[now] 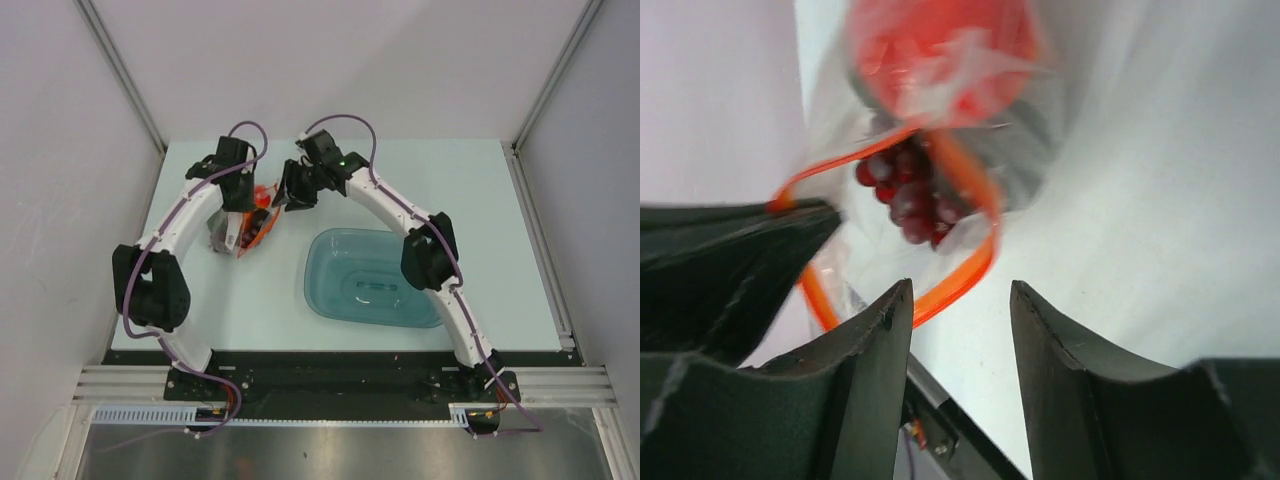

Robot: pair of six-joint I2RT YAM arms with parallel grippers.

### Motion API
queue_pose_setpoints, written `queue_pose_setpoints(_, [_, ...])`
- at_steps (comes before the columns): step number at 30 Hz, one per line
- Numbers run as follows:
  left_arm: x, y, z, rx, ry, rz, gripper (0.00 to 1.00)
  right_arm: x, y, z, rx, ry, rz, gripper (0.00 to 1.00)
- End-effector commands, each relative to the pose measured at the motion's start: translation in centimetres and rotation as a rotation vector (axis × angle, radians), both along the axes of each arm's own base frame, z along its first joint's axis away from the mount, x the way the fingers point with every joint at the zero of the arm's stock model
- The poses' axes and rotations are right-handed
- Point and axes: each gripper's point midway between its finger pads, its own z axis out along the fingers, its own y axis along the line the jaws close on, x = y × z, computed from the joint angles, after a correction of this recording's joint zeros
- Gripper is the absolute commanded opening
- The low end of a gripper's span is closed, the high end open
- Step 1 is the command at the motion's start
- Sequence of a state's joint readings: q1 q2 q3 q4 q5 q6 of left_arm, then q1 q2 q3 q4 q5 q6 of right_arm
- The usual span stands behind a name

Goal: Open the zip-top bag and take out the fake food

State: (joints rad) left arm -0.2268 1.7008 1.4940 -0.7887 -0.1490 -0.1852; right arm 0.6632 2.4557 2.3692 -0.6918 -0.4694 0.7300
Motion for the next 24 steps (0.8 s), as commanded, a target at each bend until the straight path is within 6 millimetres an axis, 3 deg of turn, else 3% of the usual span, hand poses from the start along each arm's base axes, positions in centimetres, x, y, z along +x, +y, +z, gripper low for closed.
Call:
queue_pose_setpoints(1, [0.8,-0.8,3.7,-0.063,-0.088,0.012,0.0,-1.4,-0.1,7.0,-0.03,-0.269,0.029,0.5])
queue_pose_setpoints(2, [0.8,-0.8,3.9,-0.068,-0.094,0.018,0.0,-1.2,0.7,7.6,0.005,-0.303,0.033,0.5])
queue_pose_setpoints(6, [0.9,-0.8,5.1,-0.076,-0.13,0.024,0.0,-1.0,2.8,6.6,0.049,-0.302,0.072,0.36])
queue_pose_setpoints(7, [1.0,-0.7,5.3,-0.074,-0.136,0.028,0.0,-1.0,3.4,7.3,0.068,-0.321,0.083,0.35])
queue_pose_setpoints(10, [1.0,-0.6,5.7,-0.072,-0.145,0.025,0.0,-0.8,4.6,5.5,0.064,-0.327,0.097,0.35])
queue_pose_setpoints(12, [0.8,-0.8,5.4,-0.078,-0.135,0.021,0.0,-0.2,5.0,4.0,0.064,-0.298,0.076,0.28])
queue_pose_setpoints(15, [0.4,-0.8,4.8,-0.083,-0.118,0.028,0.0,0.3,5.2,2.3,0.052,-0.288,0.063,0.24])
queue_pose_setpoints(18, [0.1,-0.8,4.4,-0.089,-0.118,0.029,0.0,0.9,5.5,1.1,0.044,-0.297,0.055,0.26])
queue_pose_setpoints(20, [0.0,-0.7,4.4,-0.089,-0.118,0.031,0.0,1.5,5.4,0.3,0.025,-0.306,0.039,0.36])
queue_pose_setpoints(24, [-0.2,-1.1,3.8,-0.106,-0.108,0.024,0.0,2.0,5.4,-1.2,0.003,-0.311,0.038,0.44])
